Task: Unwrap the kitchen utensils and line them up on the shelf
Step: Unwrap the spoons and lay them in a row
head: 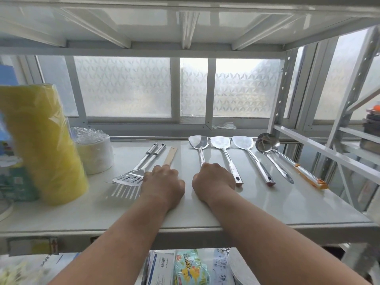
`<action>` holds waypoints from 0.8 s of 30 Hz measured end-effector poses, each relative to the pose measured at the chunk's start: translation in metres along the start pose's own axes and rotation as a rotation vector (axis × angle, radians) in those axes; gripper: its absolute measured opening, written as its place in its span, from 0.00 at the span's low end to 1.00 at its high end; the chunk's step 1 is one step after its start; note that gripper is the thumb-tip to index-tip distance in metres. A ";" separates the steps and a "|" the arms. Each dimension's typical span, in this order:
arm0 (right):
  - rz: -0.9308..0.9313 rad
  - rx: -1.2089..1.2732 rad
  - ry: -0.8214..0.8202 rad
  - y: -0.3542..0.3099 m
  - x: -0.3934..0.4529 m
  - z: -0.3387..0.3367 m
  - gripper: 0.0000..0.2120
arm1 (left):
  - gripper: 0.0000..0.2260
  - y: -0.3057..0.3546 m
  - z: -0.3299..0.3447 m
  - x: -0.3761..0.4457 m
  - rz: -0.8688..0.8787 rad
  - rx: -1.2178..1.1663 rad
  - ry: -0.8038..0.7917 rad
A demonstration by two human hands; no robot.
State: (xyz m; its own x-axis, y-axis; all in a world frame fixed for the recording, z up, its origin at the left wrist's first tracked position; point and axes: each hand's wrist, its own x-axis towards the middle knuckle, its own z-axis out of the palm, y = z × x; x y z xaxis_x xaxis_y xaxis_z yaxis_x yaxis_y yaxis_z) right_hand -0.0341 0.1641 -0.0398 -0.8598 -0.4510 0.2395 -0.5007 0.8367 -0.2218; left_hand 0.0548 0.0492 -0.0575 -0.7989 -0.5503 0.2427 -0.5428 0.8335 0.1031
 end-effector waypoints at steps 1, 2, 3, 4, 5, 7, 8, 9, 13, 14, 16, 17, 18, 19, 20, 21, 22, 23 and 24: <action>0.000 0.004 -0.002 0.000 0.001 0.000 0.16 | 0.19 0.000 0.001 0.000 0.001 0.003 0.001; 0.001 0.008 -0.004 0.000 0.001 0.001 0.16 | 0.19 0.000 0.001 0.000 0.001 0.005 0.000; 0.002 0.012 -0.007 0.000 0.001 0.001 0.16 | 0.19 0.000 0.001 0.001 0.001 0.007 -0.001; 0.004 0.013 -0.010 0.000 0.002 0.001 0.16 | 0.19 -0.001 0.001 0.001 0.000 0.009 -0.003; 0.004 0.012 -0.013 0.000 0.002 0.001 0.16 | 0.19 -0.001 0.001 0.001 -0.001 0.013 -0.005; 0.001 0.009 -0.017 0.000 0.001 0.001 0.16 | 0.19 -0.001 0.001 0.001 -0.002 0.026 -0.009; 0.000 0.013 -0.021 0.000 0.001 0.001 0.16 | 0.20 -0.001 0.001 0.001 0.000 0.027 -0.012; -0.002 0.020 -0.024 0.001 0.000 0.000 0.16 | 0.19 -0.001 0.002 0.001 0.000 0.027 -0.013; -0.002 0.044 -0.026 0.001 0.000 0.002 0.20 | 0.20 -0.001 0.001 0.002 -0.012 -0.015 -0.015; 0.003 0.047 -0.029 0.001 -0.001 0.003 0.23 | 0.22 -0.001 0.001 0.002 -0.026 -0.037 -0.013; 0.007 0.058 -0.033 0.001 -0.004 0.003 0.30 | 0.26 -0.001 0.001 0.002 -0.086 -0.080 -0.017; 0.002 0.071 -0.023 0.001 -0.007 0.002 0.31 | 0.26 -0.001 -0.001 0.001 -0.123 -0.093 -0.029; -0.013 0.083 -0.003 0.001 -0.010 0.001 0.32 | 0.25 -0.001 -0.004 0.000 -0.150 -0.088 -0.046; -0.036 0.086 0.025 0.000 -0.013 -0.001 0.32 | 0.24 0.000 -0.008 -0.002 -0.163 -0.053 -0.063; -0.065 0.083 0.054 0.000 -0.015 -0.002 0.32 | 0.23 0.001 -0.014 -0.005 -0.160 0.007 -0.078; -0.096 0.077 0.079 0.000 -0.018 -0.004 0.32 | 0.22 0.002 -0.020 -0.008 -0.145 0.079 -0.088; -0.125 0.072 0.096 0.000 -0.021 -0.006 0.32 | 0.21 0.002 -0.026 -0.011 -0.122 0.144 -0.095; -0.154 0.069 0.112 0.000 -0.024 -0.006 0.31 | 0.19 0.003 -0.033 -0.014 -0.096 0.193 -0.103; -0.184 0.069 0.134 0.000 -0.026 -0.007 0.31 | 0.19 0.004 -0.040 -0.018 -0.074 0.229 -0.101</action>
State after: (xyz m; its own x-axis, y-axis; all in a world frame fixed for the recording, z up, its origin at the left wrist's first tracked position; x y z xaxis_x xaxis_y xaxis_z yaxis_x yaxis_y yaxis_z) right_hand -0.0106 0.1783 -0.0392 -0.7351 -0.5447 0.4037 -0.6570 0.7192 -0.2261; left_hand 0.0774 0.0643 -0.0227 -0.7702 -0.6214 0.1438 -0.6363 0.7641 -0.1063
